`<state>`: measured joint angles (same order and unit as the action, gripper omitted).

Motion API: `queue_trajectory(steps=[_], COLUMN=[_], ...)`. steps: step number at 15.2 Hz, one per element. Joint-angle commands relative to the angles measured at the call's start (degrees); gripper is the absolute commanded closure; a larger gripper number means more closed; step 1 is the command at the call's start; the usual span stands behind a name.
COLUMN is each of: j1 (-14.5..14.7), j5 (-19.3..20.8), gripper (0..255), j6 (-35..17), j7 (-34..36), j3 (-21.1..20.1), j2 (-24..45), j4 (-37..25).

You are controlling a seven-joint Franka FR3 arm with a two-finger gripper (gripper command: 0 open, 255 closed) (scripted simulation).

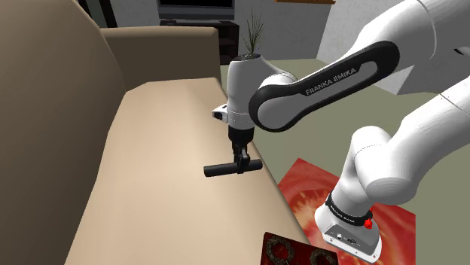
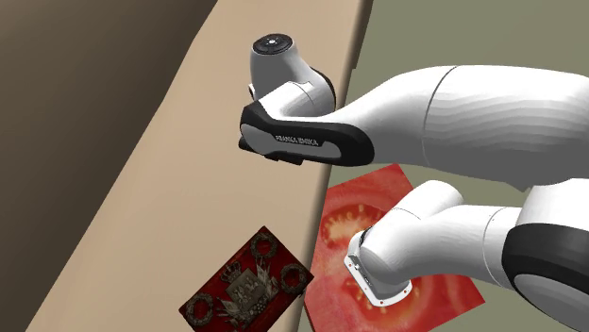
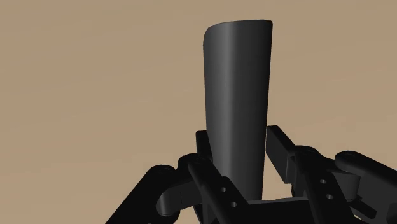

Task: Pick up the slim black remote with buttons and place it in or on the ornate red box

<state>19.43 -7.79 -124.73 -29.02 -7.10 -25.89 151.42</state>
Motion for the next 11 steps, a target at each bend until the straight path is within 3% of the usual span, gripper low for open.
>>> queue_trajectory(steps=[1,11], j1=[0.0,-0.1], j5=[0.1,0.6], gripper=[255,255], j6=[2.0,10.7], j7=[0.2,0.7], j3=[0.0,0.5], j2=[-1.0,-4.2], j4=[-1.0,-6.5])
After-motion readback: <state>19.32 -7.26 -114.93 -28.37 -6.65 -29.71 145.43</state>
